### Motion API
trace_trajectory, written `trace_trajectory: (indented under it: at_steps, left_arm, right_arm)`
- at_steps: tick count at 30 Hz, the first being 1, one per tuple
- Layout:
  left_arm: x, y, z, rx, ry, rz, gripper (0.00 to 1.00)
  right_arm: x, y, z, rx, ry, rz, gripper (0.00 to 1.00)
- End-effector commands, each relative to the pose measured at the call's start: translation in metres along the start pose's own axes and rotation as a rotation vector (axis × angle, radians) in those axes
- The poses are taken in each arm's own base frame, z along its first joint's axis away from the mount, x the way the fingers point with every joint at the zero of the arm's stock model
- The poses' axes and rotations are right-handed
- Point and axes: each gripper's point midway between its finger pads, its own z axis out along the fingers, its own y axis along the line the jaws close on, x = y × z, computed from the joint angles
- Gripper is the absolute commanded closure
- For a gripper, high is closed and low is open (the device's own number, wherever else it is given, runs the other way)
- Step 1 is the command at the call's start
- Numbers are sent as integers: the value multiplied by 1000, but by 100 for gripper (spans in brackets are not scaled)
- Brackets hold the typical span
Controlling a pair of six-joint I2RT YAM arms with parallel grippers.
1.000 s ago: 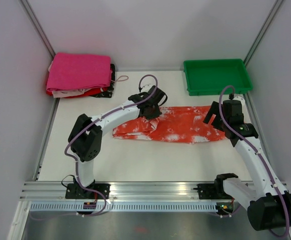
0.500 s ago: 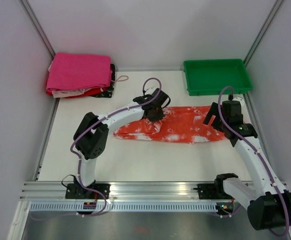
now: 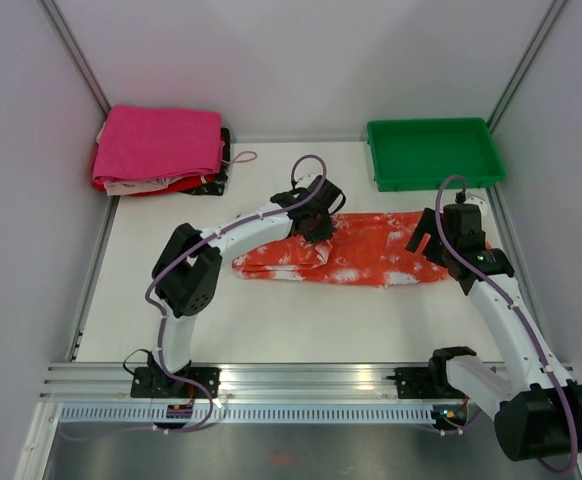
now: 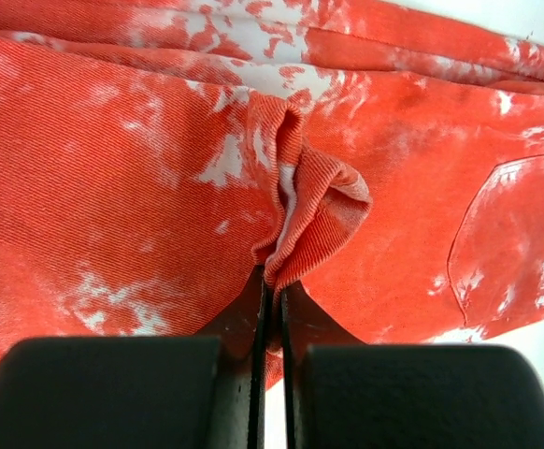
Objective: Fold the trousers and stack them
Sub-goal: Fold the trousers
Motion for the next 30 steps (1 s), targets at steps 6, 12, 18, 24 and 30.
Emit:
trace_trajectory:
  at_steps: [6,12,18,24,30]
  left_arm:
    - [9,-42,-12,143,61,26,51]
    - [-22,-40,-67,147,-35,101,11]
    - [-48,18,-110,98,-142,85,6]
    - [-52,114,-123,109,-165,-99,8]
    - [-45,185,-122,27,-209,-123,4]
  right_arm:
    - [1,0,-2,-12,-5,-2,2]
    - [0,22,-7,-140,1,-22,2]
    - [13,68,-9,-395,98,-69,4]
    - [13,108,-14,-510,109,-144,13]
    - [21,135,2,-525,166,-202,14]
